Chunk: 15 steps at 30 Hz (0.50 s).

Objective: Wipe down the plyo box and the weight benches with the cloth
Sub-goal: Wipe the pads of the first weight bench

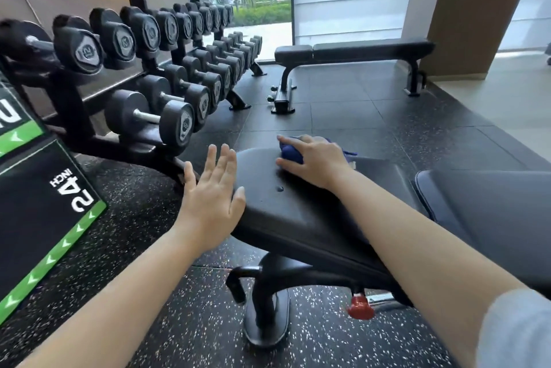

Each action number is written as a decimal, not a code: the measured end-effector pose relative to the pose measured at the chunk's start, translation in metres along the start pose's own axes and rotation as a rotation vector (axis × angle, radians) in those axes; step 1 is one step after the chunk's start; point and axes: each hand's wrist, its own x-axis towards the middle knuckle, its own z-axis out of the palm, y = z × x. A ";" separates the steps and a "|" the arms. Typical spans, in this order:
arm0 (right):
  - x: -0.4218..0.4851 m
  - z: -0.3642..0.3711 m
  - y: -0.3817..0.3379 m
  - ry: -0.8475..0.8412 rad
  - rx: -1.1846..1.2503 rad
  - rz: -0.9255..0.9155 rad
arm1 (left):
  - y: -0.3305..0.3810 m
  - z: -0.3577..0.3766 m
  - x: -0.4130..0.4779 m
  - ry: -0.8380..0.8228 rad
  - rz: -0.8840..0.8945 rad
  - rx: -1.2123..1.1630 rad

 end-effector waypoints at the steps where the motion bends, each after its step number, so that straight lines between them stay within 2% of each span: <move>1: -0.008 0.001 0.000 0.022 0.009 -0.018 | 0.000 -0.001 0.000 -0.014 0.014 -0.006; 4: -0.059 -0.001 -0.011 0.194 0.143 -0.183 | 0.000 0.000 -0.001 -0.032 0.037 -0.028; 7: -0.105 0.000 -0.026 0.341 0.089 -0.315 | -0.001 0.000 -0.002 -0.057 0.039 -0.019; 11: -0.118 0.005 -0.033 0.355 0.042 -0.326 | 0.001 -0.001 -0.001 -0.084 0.031 -0.063; 15: -0.089 0.006 -0.034 0.311 0.125 -0.273 | 0.001 0.002 -0.001 -0.055 0.004 -0.108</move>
